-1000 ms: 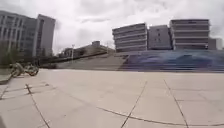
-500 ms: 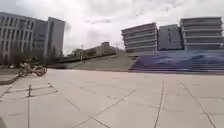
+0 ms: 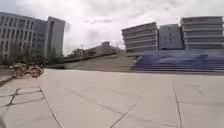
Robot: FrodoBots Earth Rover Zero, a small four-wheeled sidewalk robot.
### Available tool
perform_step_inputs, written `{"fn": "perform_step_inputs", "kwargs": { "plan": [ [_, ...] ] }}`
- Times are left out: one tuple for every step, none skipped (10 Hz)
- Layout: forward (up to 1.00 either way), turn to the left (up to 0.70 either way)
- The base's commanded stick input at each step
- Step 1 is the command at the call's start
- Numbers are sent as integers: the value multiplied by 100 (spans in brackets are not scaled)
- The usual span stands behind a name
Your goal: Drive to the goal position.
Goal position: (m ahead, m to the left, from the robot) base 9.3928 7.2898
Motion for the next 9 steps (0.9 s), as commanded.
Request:
{"fn": "perform_step_inputs", "kwargs": {
  "plan": [
    [100, 4],
    [100, 3],
    [100, 3],
    [100, 3],
    [100, 3],
    [100, 5],
    [100, 19],
    [100, 39],
    [100, 34]
  ]
}}
